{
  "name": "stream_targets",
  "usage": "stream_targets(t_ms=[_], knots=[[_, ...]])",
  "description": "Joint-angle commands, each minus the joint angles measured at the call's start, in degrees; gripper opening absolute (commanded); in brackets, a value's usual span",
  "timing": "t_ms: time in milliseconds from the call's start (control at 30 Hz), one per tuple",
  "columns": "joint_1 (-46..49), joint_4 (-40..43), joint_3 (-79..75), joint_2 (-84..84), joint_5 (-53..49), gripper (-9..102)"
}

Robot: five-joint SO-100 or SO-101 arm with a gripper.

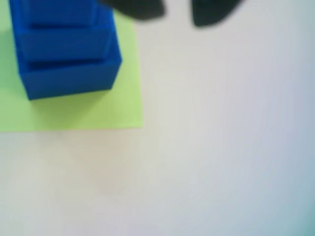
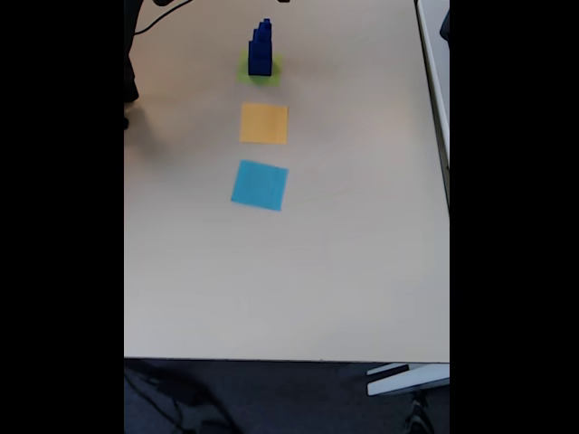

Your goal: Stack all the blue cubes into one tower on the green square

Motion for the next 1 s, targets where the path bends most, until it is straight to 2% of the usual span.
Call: stream_targets(t_ms=[0,267,967], knots=[[0.97,-1.49,-0.09,0.88,-0.7,0],[2.02,-4.13,3.87,0.7,-2.11,0],[2.02,-4.22,9.23,1.41,-4.13,0]])
